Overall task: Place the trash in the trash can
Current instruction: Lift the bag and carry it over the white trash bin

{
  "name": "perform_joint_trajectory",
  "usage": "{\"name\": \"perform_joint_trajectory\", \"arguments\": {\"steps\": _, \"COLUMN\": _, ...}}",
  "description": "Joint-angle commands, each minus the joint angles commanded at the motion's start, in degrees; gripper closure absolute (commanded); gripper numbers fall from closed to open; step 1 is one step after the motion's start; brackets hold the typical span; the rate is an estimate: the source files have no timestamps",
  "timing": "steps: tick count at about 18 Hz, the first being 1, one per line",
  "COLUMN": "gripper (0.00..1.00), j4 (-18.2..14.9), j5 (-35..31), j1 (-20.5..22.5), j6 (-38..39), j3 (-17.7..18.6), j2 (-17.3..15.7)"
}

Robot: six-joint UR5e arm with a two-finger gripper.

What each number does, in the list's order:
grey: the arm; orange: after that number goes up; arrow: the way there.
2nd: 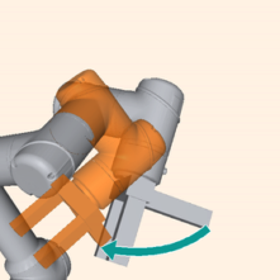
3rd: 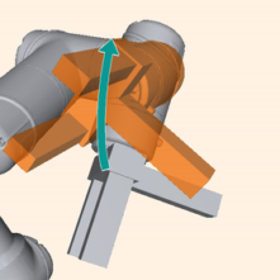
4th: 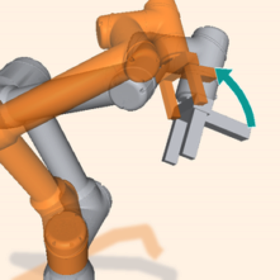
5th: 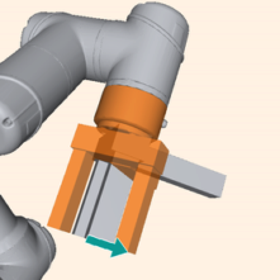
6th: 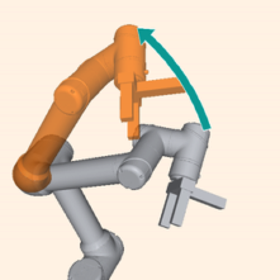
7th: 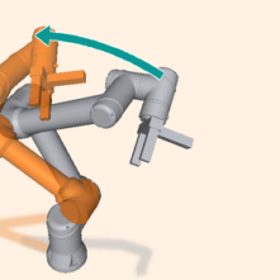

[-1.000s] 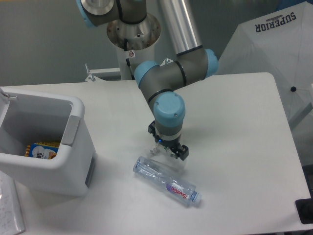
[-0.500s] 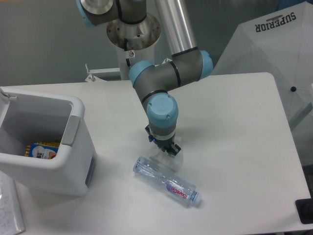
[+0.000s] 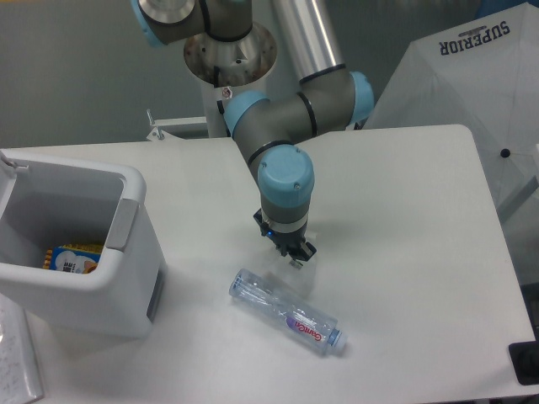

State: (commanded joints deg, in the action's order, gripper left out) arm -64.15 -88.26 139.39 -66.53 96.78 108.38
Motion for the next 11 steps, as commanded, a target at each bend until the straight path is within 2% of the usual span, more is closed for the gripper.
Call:
{"name": "perform_joint_trajectory", "arguments": {"steps": 3, "gripper": 1.0, "j4": -5.9, "j5": 6.0, "j1": 0.7, "j6": 0.2, "j3": -3.3, "j2": -3.5}}
{"name": "perform_joint_trajectory", "arguments": {"steps": 4, "gripper": 1.0, "j4": -6.9, "j5": 8.0, "j1": 0.7, "j6": 0.2, "j3": -3.5, "j2": -5.2}}
{"name": "perform_joint_trajectory", "arguments": {"steps": 8, "gripper": 1.0, "j4": -7.8, "j5": 15.3, "j1": 1.1, "j6": 1.1, "j3": -3.9, "j2": -11.7}}
{"name": "perform_joint_trajectory", "arguments": {"steps": 11, "gripper": 1.0, "j4": -7.9, "j5": 18.5, "j1": 1.0, "j6": 5.7, "j3": -6.2, "j2": -12.1}}
